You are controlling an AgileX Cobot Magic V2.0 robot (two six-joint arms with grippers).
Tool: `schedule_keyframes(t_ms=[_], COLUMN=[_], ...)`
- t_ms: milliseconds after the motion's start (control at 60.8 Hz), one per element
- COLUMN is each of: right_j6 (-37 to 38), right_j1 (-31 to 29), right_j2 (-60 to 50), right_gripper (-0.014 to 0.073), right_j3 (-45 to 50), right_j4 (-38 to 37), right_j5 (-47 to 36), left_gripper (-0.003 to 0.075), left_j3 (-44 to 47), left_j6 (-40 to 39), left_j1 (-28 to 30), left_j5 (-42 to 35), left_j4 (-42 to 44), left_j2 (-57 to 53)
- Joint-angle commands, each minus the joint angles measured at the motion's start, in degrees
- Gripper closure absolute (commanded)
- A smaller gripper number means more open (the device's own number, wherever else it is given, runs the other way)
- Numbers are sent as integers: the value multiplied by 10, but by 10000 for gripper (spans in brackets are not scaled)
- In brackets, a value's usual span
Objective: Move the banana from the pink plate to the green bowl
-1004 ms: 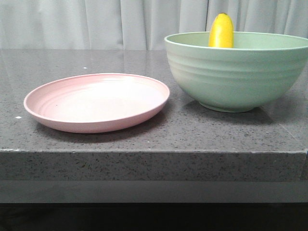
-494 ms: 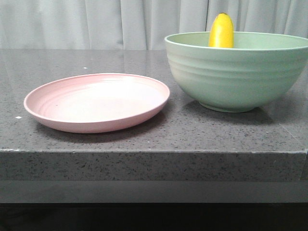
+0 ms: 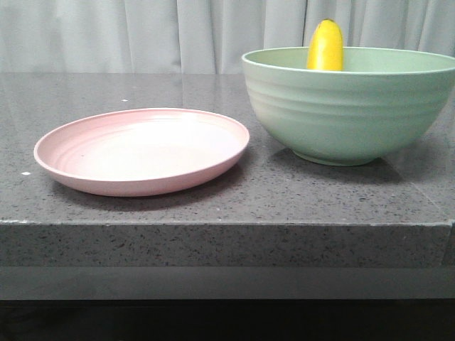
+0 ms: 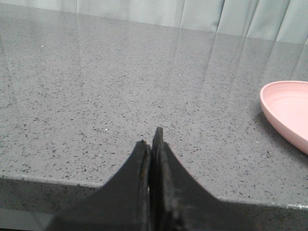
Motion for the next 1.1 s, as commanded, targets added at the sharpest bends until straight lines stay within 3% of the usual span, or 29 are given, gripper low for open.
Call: schedule_keyframes(t_ms=[0,148,1086], right_j6=[8,9,9], right_j1=[-14,-24,-24], right_j2=[-30,-41,-41], right_gripper=[664,664,664], right_j3=[19,17,17], right_j4=[-6,-7,-7], right_j5=[-58,-19,-12], left_gripper=[741,741,741], left_j3=[2,2,2], left_j6=[-6,-6,-6], left_j1=[1,1,1], left_j5=[-49,-49,-49], left_j4=[-5,-5,-5], left_j2=[-11,-11,-11])
